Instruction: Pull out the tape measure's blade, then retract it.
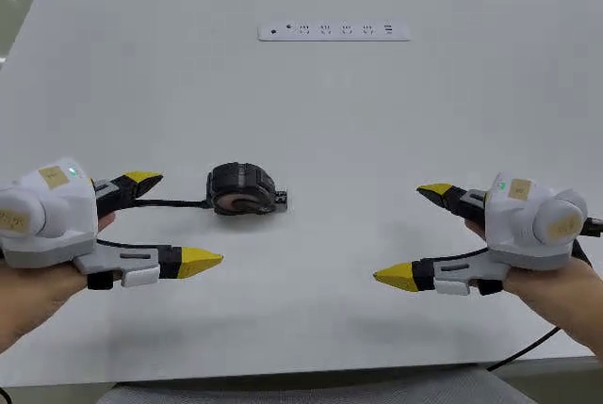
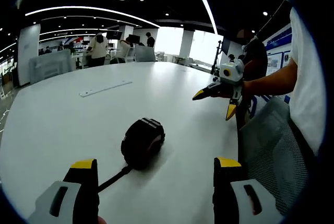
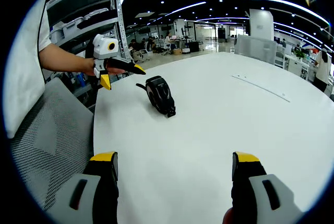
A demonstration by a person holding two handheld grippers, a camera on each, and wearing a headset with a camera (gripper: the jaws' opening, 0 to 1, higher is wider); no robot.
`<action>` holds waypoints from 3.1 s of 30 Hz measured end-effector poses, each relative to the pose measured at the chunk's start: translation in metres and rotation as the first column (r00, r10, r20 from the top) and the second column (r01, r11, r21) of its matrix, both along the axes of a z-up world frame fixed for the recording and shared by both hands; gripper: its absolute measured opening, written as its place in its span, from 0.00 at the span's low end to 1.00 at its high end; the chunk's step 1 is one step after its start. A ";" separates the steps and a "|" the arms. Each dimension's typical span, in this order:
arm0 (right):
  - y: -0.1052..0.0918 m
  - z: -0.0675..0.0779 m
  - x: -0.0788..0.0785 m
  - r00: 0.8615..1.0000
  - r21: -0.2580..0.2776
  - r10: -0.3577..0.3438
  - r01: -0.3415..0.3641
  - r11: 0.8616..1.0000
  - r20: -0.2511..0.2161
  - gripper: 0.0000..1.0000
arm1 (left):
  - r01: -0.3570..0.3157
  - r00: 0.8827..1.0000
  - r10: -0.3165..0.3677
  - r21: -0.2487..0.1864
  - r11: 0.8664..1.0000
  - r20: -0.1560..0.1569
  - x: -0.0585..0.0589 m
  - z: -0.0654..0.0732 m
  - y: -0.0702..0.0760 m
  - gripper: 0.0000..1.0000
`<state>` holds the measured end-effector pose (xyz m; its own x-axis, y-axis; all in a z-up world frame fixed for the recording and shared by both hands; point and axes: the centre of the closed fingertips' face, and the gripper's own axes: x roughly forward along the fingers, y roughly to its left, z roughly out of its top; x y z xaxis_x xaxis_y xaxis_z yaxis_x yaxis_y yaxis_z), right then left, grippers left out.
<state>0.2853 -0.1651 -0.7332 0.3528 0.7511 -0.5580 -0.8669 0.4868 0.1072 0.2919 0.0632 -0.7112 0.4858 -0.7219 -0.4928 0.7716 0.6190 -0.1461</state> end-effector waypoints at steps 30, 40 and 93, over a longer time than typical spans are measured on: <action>0.037 -0.013 0.021 0.984 -0.082 0.175 -0.172 0.982 0.025 0.81 | 0.132 0.991 -0.132 0.090 0.987 -0.004 0.032 -0.020 -0.014 0.77; 0.051 -0.021 0.035 0.981 -0.062 0.195 -0.194 0.979 0.011 0.80 | 0.193 0.981 -0.193 0.119 0.974 -0.018 0.044 -0.035 -0.027 0.72; 0.103 -0.042 0.050 0.964 -0.052 0.260 -0.258 0.965 0.047 0.51 | 0.308 0.951 -0.307 0.136 0.942 -0.029 0.051 -0.056 -0.040 0.32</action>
